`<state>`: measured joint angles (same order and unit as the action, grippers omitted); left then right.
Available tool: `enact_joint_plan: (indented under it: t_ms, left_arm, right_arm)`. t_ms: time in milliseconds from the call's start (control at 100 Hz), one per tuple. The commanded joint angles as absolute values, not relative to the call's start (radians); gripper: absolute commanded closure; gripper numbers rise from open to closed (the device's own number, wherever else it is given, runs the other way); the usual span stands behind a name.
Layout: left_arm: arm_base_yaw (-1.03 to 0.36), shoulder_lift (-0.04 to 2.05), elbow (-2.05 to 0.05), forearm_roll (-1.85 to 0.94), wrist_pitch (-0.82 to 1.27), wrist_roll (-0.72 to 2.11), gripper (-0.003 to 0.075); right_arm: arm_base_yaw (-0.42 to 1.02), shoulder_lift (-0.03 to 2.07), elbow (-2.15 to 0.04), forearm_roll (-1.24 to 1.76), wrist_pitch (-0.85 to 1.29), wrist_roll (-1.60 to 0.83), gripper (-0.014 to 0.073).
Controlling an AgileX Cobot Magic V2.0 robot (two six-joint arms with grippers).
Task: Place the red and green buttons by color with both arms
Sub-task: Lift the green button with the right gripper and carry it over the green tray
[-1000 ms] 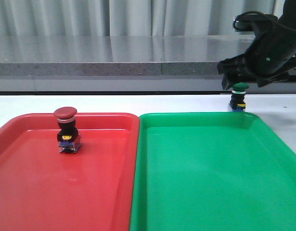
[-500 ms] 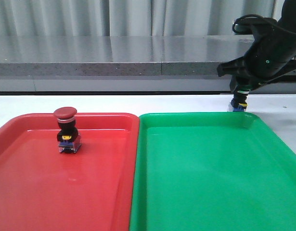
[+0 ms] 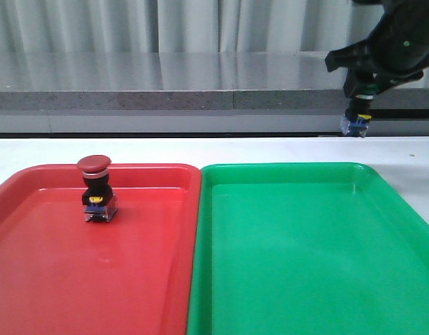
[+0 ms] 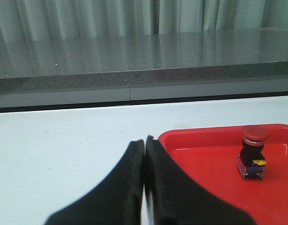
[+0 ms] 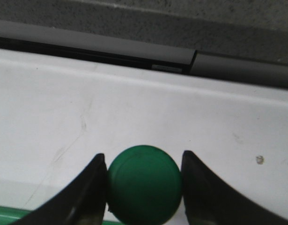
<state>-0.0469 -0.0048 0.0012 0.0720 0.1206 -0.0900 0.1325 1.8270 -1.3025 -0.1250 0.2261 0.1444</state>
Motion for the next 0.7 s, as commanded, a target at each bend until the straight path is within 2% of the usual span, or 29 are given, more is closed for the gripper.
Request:
enact_joint_plan:
  t_ms: [0,320,690]
  left_arm:
    - [-0.046,-0.037,0.027,0.073,0.034,-0.096,0.0739]
    - [-0.046,-0.037,0.027,0.073,0.034,-0.096,0.0739]
    - [-0.046,-0.037,0.027,0.073,0.034,-0.096,0.0739]
  right_arm:
    - [0.147,1.724,-1.336,-0.139,0.233,0.142,0.0284]
    - [0.301,1.674,-1.336,-0.138,0.381,0.172,0.0284]
    - [0.433,1.722,-1.336,-0.146,0.409,0.338,0.0284]
